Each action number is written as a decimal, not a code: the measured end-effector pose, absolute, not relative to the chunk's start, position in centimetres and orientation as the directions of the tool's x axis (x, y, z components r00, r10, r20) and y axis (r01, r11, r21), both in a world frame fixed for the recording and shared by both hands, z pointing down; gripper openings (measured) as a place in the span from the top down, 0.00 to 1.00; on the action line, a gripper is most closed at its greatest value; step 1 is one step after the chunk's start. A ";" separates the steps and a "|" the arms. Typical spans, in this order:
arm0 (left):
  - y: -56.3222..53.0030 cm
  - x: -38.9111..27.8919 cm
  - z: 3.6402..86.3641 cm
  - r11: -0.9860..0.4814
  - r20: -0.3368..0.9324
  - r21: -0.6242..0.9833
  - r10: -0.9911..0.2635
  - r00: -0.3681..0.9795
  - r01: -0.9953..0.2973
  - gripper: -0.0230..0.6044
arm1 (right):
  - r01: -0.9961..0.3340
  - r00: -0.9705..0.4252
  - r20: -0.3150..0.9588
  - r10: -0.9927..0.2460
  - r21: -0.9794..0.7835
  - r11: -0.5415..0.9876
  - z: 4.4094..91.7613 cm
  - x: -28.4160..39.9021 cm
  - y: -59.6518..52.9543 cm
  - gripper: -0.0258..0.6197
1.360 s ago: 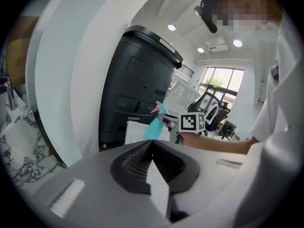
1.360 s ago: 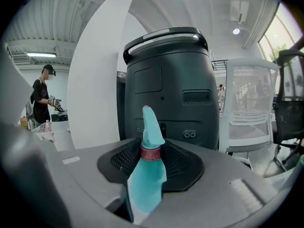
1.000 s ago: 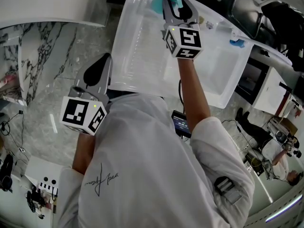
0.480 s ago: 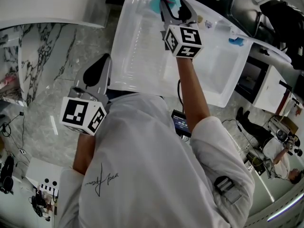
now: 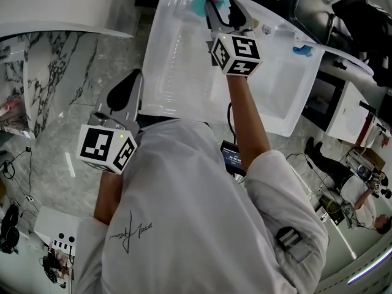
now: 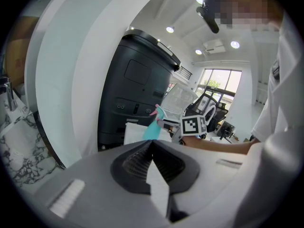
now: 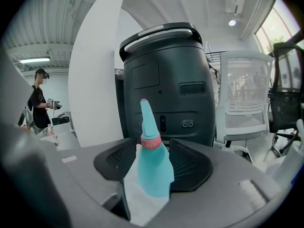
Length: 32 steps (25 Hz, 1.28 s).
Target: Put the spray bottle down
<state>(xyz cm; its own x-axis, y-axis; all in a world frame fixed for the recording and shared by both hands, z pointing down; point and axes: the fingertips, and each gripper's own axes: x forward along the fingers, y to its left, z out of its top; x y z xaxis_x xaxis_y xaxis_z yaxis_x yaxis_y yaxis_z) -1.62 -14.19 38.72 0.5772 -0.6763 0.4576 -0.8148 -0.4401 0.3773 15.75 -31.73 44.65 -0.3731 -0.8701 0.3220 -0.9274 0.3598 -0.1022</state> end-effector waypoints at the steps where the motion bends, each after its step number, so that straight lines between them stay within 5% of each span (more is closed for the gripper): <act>1: -14.1 -1.7 38.7 -0.440 0.457 0.376 -0.678 0.576 -0.815 0.95 | -0.928 -0.372 0.322 -0.871 -0.102 0.358 44.6 15.8 -31.6 0.67; 32: -11.6 -1.8 37.9 -0.480 0.413 0.373 -0.680 0.606 -0.794 0.95 | -0.949 -0.315 0.305 -0.899 -0.084 0.304 42.3 17.4 -28.1 0.67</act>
